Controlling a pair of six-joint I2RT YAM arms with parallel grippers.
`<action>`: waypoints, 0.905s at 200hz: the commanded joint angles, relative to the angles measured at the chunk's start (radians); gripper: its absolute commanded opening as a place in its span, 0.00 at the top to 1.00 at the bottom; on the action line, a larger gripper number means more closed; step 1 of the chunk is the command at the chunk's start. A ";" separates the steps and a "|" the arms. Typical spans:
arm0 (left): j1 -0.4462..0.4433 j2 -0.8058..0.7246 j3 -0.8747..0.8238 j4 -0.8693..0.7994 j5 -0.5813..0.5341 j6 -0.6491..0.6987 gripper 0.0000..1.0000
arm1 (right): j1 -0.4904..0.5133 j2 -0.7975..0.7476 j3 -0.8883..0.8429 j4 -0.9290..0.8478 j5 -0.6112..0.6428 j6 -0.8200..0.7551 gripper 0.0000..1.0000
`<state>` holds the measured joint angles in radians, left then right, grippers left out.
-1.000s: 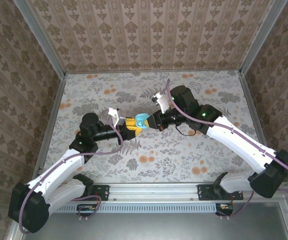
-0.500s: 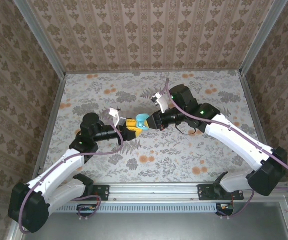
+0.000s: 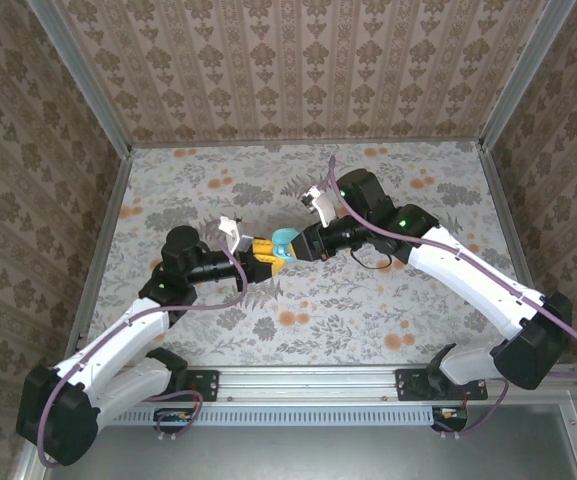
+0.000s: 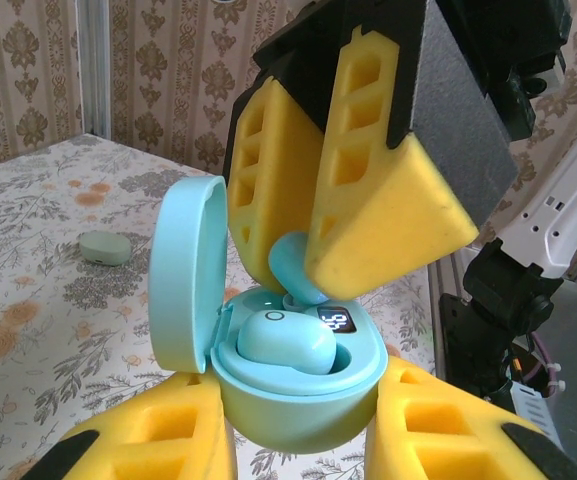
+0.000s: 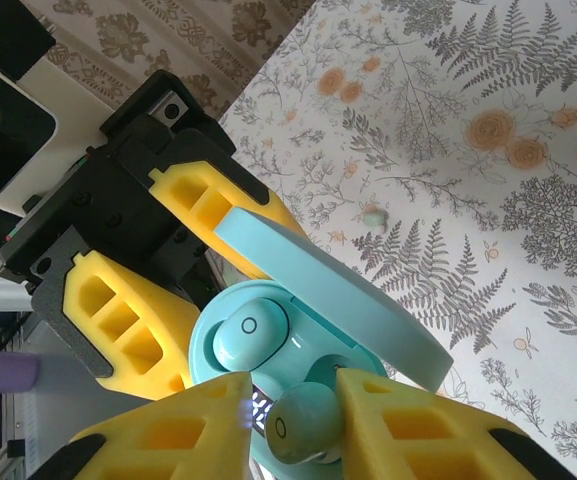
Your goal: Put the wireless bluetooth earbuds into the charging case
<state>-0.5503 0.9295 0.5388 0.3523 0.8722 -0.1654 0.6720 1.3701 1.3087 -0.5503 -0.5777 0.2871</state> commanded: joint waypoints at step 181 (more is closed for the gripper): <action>-0.010 -0.021 0.027 0.071 0.021 -0.004 0.88 | 0.005 -0.028 0.083 -0.089 0.134 0.011 0.61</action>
<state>-0.5503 0.9264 0.5388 0.3756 0.8719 -0.1654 0.6727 1.3743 1.3624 -0.6266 -0.4915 0.2909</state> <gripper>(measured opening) 0.282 0.382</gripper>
